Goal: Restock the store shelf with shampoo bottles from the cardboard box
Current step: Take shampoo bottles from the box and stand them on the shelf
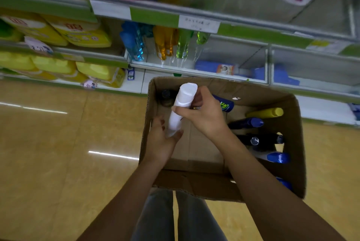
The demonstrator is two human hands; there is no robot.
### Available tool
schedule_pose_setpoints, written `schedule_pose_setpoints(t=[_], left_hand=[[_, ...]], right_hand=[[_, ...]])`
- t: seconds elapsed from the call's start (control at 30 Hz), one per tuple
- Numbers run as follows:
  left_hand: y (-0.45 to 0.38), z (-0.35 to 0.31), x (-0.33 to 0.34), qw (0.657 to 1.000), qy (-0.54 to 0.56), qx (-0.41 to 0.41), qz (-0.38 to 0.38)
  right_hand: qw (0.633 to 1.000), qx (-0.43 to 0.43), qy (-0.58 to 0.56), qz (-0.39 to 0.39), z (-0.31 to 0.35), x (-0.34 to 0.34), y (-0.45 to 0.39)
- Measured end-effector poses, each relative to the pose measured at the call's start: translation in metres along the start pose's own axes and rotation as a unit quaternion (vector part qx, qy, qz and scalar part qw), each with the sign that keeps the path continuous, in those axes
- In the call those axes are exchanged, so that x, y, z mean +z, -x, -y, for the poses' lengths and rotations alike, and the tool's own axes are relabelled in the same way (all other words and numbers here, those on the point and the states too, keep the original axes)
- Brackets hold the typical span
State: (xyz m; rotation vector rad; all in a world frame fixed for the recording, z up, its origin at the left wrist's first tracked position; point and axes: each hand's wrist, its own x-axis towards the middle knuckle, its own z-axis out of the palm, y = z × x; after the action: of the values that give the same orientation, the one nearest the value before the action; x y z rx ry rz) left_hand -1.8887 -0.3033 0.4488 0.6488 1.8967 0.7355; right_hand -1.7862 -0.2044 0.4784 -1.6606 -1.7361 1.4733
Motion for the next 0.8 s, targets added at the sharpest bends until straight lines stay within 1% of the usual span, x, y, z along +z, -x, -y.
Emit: schedule_pose_setpoints(t=[0.17, 0.3, 0.43, 0.5, 0.63, 0.73, 0.8], left_hand=[[0.01, -0.04, -0.009, 0.996, 0.044, 0.077, 0.02], [0.029, -0.065, -0.019, 0.992, 0.048, 0.116, 0.008], [0.046, -0.088, -0.035, 0.986, 0.078, 0.134, 0.06], [0.056, -0.102, -0.045, 0.982, 0.102, 0.132, 0.092], [0.075, -0.127, -0.065, 0.97, 0.141, 0.116, 0.157], [0.086, -0.144, -0.077, 0.959, 0.167, 0.102, 0.204], [0.094, -0.155, -0.083, 0.948, 0.197, 0.1, 0.231]], right_hand=[[1.0, -0.001, -0.003, -0.013, 0.053, -0.031, 0.011], [1.0, 0.002, 0.01, -0.02, 0.09, -0.052, 0.022], [1.0, 0.001, 0.003, -0.002, 0.121, -0.07, 0.033], [0.999, 0.006, -0.031, 0.016, 0.136, -0.078, 0.039], [0.983, 0.027, -0.171, 0.06, 0.161, -0.097, 0.05], [0.971, 0.005, -0.224, 0.078, 0.178, -0.116, 0.059], [0.962, -0.012, -0.251, 0.105, 0.187, -0.126, 0.064]])
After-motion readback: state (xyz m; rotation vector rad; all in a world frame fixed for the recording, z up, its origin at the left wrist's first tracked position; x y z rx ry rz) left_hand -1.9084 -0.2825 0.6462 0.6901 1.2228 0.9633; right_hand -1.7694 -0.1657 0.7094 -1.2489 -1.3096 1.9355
